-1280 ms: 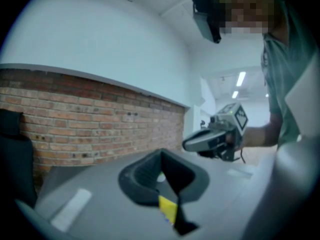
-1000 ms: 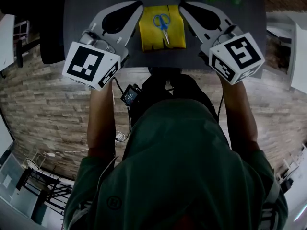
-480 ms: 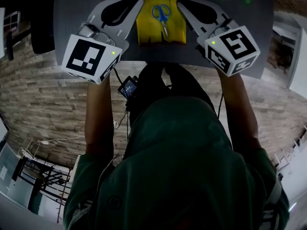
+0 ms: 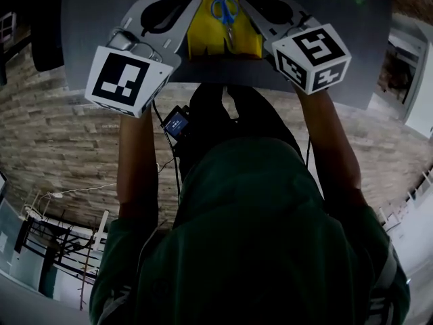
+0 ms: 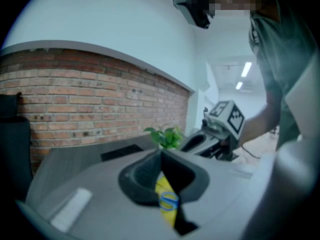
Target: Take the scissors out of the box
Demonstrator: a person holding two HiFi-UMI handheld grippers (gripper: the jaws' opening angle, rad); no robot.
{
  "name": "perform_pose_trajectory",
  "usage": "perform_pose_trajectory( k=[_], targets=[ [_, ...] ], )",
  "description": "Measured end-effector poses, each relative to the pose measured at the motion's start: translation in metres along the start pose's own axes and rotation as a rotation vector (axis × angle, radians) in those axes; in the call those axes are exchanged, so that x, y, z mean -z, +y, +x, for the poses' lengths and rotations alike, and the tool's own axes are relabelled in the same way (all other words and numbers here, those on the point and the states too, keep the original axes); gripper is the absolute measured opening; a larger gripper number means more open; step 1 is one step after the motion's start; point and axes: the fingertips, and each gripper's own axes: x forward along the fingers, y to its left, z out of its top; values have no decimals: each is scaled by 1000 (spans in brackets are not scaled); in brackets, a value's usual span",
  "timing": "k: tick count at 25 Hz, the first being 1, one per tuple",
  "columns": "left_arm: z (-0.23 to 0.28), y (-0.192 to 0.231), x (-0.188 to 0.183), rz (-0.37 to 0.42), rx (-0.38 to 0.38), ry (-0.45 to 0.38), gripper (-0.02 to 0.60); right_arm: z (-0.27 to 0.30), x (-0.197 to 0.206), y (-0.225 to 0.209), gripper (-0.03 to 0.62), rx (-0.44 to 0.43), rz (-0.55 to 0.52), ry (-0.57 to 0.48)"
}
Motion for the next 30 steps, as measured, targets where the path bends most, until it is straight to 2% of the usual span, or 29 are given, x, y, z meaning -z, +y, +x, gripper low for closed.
perform_pose_trajectory(
  k=[16,17,19,26,30],
  targets=[
    [7,9,56,-47,-10,58,-2,66,85,-5,11,34,12,261],
    [7,9,59,-49,-10,59,-2,69,91,-5,14,37,14,278],
    [8,9,62,-51,-6,60,-2,74,103,-7,77,46,20,317],
    [9,9,71,-62,7,60,-2,90,128,-7,81,70,30,395],
    [9,9,72,-66,11,54,-2,91,133,-9,91,96,-13,441]
  ],
)
